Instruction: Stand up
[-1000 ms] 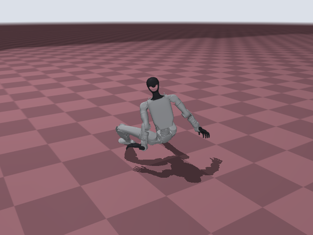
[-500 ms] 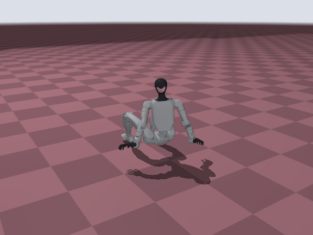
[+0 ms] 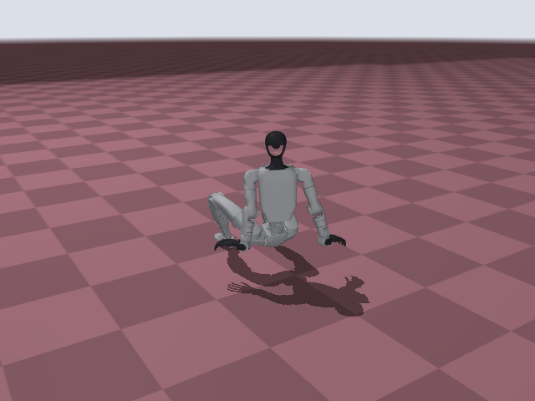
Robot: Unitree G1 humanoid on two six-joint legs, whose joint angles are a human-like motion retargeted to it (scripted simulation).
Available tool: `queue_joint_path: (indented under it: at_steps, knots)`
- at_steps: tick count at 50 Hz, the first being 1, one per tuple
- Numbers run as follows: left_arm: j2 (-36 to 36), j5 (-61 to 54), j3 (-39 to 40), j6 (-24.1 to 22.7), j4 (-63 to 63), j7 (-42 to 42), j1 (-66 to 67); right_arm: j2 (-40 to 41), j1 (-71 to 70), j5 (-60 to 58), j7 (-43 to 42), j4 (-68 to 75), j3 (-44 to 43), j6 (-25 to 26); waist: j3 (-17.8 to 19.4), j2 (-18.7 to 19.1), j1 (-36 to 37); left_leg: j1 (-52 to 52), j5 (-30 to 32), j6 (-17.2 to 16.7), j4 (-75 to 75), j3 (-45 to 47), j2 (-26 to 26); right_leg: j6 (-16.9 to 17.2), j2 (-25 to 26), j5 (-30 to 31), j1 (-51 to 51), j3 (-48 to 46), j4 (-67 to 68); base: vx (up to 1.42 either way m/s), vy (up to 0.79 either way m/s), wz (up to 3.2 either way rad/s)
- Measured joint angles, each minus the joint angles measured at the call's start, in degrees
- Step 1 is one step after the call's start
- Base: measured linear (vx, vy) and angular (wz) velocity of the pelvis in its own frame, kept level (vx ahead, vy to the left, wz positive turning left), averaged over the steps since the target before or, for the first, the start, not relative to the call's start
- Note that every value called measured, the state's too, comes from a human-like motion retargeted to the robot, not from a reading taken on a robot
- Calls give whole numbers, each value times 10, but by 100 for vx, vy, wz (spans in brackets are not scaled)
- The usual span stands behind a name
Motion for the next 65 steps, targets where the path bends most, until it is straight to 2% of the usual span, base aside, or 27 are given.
queue_joint_path:
  at_steps: [2,4,6,8,12,15,20,22,23,25,28,30,35,38,42,46,48,50,53,57,62,65]
  knots:
    - [-1,3,-6,-9,11,23,0,-7,7,0,2,25,1,-8,0,2,6,0,-31,0,16,1,22,3,7,-14,0,8,7,7,22,8]
    - [-1,7,-12,-21,31,49,-4,-17,10,0,15,53,3,-11,0,11,14,0,-65,0,35,7,35,5,-9,-43,0,12,22,5,19,25]
    - [3,17,-19,-35,54,72,-11,-32,17,6,52,78,8,-5,0,25,20,0,-94,0,50,17,38,24,-13,-79,0,28,41,7,16,64]
    - [13,30,-27,-48,74,82,-21,-49,36,15,113,71,-2,16,0,43,24,0,-110,0,53,36,19,56,-25,-123,0,56,63,2,18,107]
    - [51,52,-38,-65,106,83,-55,-47,87,45,200,-16,-98,35,0,75,34,0,-127,0,70,76,-16,76,-64,-215,0,93,114,12,3,115]
    - [73,91,-48,-73,113,83,-67,-43,112,111,222,-80,-173,11,0,93,74,0,-95,-3,75,95,-67,73,-58,-266,0,135,157,25,2,41]
    - [111,136,-39,-74,130,83,-58,-87,76,188,293,-124,-231,36,0,73,168,0,-49,-9,120,93,-123,56,-32,-327,30,167,216,35,-13,-62]
    - [124,151,-23,-77,129,83,-52,-106,30,215,326,-125,-242,54,0,58,194,0,-60,-13,143,82,-140,39,-41,-357,36,179,236,37,-15,-81]
    - [129,157,-12,-79,129,83,-51,-115,4,226,345,-126,-246,60,0,52,206,0,-83,-19,152,75,-150,32,-39,-374,38,181,245,33,-22,-75]
    - [141,168,9,-83,128,83,-53,-130,-55,252,392,-124,-245,74,0,38,222,0,-174,-42,176,54,-163,18,-33,-412,39,177,264,31,-36,-57]
    - [167,170,28,-91,139,83,-57,-147,-138,288,455,-123,-231,93,0,11,239,0,-318,-44,216,33,-133,3,-21,-482,35,162,300,29,-51,-37]
    - [184,172,40,-98,152,83,-50,-159,-180,306,491,-126,-215,102,0,-6,246,0,-388,-66,243,19,-117,-7,-7,-507,33,154,320,19,-44,-35]
    - [226,195,31,-113,225,74,-41,-193,-258,295,518,-141,-153,103,0,-40,240,0,-485,-118,280,-18,-122,-22,-9,-571,21,162,369,13,-39,-9]
    - [247,226,38,-83,259,-43,-44,-220,-310,273,532,-148,-115,110,0,-41,226,0,-512,-142,285,-31,-125,-34,-18,-603,9,161,387,9,-25,3]
    - [258,221,23,-41,253,-230,-54,-242,-395,266,562,-169,-63,112,0,-27,190,0,-516,-142,267,-40,-123,-59,-29,-608,0,134,369,-1,-2,-7]
    - [251,248,22,57,236,-426,-92,-240,-458,272,585,-204,-34,103,0,-2,158,0,-505,-123,227,-43,-120,-116,-42,-609,0,73,322,6,2,-16]
    - [244,253,34,106,217,-468,-126,-231,-482,273,591,-220,-31,96,0,11,144,0,-504,-119,203,-46,-106,-147,-49,-609,0,40,286,10,0,-6]
    - [238,236,43,125,188,-462,-178,-220,-501,273,596,-233,-35,87,0,28,129,0,-500,-122,167,-56,-91,-175,-57,-609,0,2,245,12,-1,14]
    - [249,207,36,108,141,-488,-281,-203,-524,279,599,-240,-42,77,0,44,90,0,-490,-144,102,-63,-92,-183,-77,-608,0,-13,174,13,-2,61]
    - [285,194,34,88,78,-521,-418,-181,-532,269,615,-230,-78,60,0,86,58,0,-464,-171,-4,-74,-116,-159,-99,-583,0,-16,66,12,-1,56]
    - [314,130,44,75,38,-592,-564,-146,-551,244,622,-189,-125,59,-4,143,55,9,-425,-180,-143,-75,-98,-144,-75,-502,0,-36,-101,13,5,-30]
    - [324,96,47,68,36,-633,-611,-108,-543,245,631,-151,-147,57,-41,159,52,42,-399,-185,-240,-49,-87,-131,-59,-458,10,-26,-197,24,-5,-43]
